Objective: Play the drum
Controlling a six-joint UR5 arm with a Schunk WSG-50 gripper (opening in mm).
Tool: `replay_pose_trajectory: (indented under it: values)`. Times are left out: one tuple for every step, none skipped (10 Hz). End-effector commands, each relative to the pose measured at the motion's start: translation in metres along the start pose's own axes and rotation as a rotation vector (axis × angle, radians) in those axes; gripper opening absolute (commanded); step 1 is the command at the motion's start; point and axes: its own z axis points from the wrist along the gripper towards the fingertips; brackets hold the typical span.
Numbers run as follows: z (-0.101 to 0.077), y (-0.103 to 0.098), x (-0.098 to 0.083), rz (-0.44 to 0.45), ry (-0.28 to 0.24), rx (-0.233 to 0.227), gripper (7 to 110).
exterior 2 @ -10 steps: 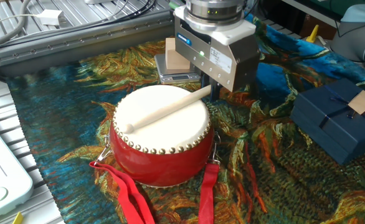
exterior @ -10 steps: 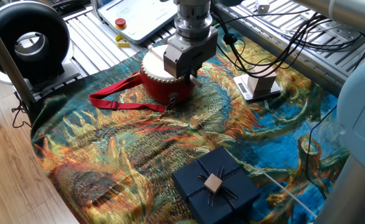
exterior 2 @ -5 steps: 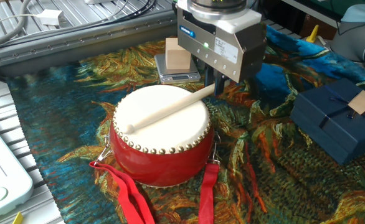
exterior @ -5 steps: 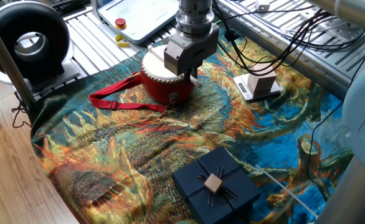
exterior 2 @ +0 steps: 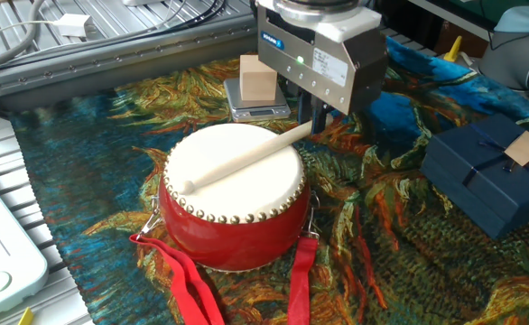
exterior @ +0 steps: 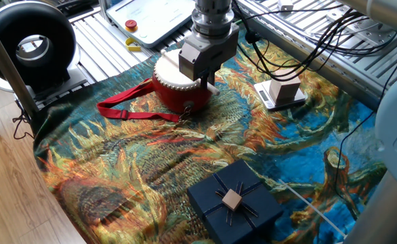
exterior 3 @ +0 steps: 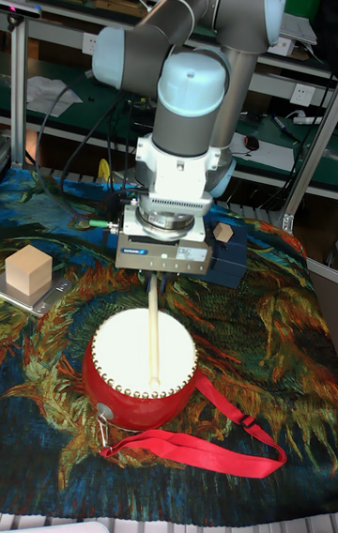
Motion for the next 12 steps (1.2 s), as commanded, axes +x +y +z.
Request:
replay_pose_trajectory:
  values:
    - [-0.02,-0.003,0.007,0.032,0.008,0.011,22]
    - [-0.024,-0.005,0.01,0.05,0.017,0.02,22]
    - [-0.028,-0.007,0.013,0.068,0.026,0.032,22]
    - [-0.031,-0.007,0.018,0.098,0.036,0.039,7]
    - [-0.035,-0.006,0.02,0.119,0.032,0.041,7]
    - [-0.039,-0.004,0.024,0.152,0.028,0.032,7]
    - [-0.043,-0.008,0.027,0.199,0.023,0.051,7]
    - [-0.047,-0.016,0.031,0.231,0.022,0.079,7]
    - [-0.05,-0.016,0.032,0.25,0.01,0.08,7]
    - [-0.051,-0.015,0.031,0.262,0.002,0.073,7]
    - [-0.052,-0.017,0.03,0.253,-0.006,0.08,7]
    - [-0.053,-0.017,0.029,0.25,-0.015,0.078,7]
